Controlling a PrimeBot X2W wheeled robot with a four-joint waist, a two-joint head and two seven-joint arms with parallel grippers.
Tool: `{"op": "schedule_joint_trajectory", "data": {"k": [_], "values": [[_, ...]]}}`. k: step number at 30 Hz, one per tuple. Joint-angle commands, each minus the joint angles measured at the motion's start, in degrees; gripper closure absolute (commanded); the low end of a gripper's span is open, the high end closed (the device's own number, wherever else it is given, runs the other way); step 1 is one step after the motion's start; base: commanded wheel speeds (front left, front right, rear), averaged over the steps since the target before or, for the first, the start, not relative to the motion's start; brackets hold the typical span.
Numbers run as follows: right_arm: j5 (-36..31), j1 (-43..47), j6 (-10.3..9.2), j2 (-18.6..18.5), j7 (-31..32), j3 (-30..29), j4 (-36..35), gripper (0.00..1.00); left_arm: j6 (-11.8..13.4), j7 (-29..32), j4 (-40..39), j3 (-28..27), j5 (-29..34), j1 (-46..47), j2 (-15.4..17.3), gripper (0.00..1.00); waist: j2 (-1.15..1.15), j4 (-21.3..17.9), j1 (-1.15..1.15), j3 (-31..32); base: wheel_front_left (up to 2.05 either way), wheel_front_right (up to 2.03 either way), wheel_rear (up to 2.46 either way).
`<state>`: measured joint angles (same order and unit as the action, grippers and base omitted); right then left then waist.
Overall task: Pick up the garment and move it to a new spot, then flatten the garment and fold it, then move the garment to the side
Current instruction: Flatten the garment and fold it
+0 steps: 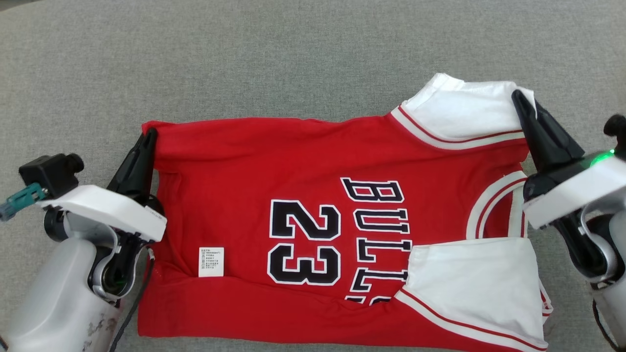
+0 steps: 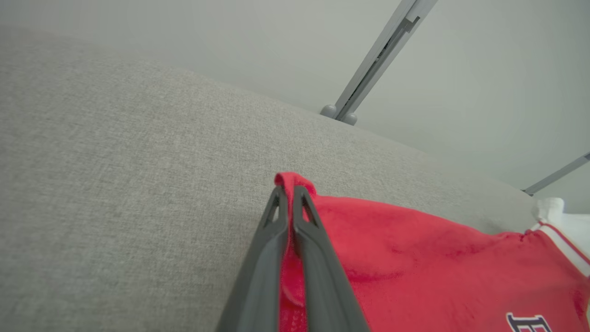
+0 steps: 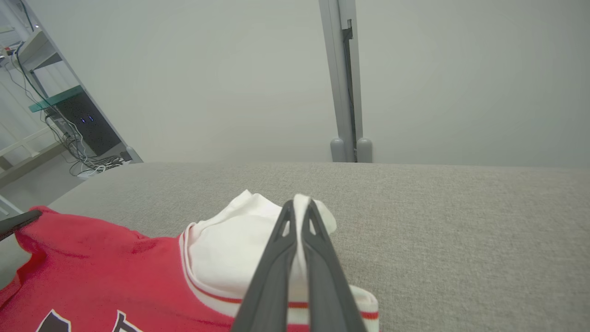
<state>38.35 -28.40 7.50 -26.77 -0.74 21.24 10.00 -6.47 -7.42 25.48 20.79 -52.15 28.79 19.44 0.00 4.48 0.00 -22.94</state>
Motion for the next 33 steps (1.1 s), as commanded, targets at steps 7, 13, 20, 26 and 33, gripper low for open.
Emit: {"op": "schedule_joint_trajectory", "data": {"k": [7, 13, 20, 26, 33], "values": [[0.74, 10.31, -0.02, 0.88, -0.01, -3.49, -7.91, 1.0, 2.96, 1.99, -9.17, -2.99, -3.87, -8.21, 2.75, 1.0, 0.0, -0.8, 0.0, 0.58, 0.0, 0.0, 0.0], [0.99, 17.49, -0.02, 2.71, -1.07, -5.03, -10.41, 1.0, 4.98, 3.86, -15.99, -4.77, -7.62, -14.83, 3.58, 1.0, 0.0, -1.1, 0.0, 1.2, 0.0, 0.0, 0.0], [0.67, 24.41, -0.02, 4.53, -2.4, -5.68, -10.09, 1.0, 6.59, 5.68, -20.69, -5.65, -11.09, -21.05, 3.67, 1.0, 0.0, -1.41, 0.0, 2.22, 0.0, 0.0, 0.0], [-0.25, 28.39, -0.02, 5.69, -2.65, -5.81, -9.17, 1.0, 8.25, 6.62, -21.33, -5.39, -12.6, -25.51, 3.22, 1.0, 0.0, -1.97, 0.0, 3.71, 0.0, 0.0, 0.0], [-2.74, 31.82, -0.02, 6.4, -1.93, -5.16, -7.62, 0.0, 9.7, 6.87, -19.76, -4.77, -13.2, -28.3, 2.36, 0.0, 0.0, -1.7, 0.0, 5.52, 0.0, 0.0, 0.0]]}}
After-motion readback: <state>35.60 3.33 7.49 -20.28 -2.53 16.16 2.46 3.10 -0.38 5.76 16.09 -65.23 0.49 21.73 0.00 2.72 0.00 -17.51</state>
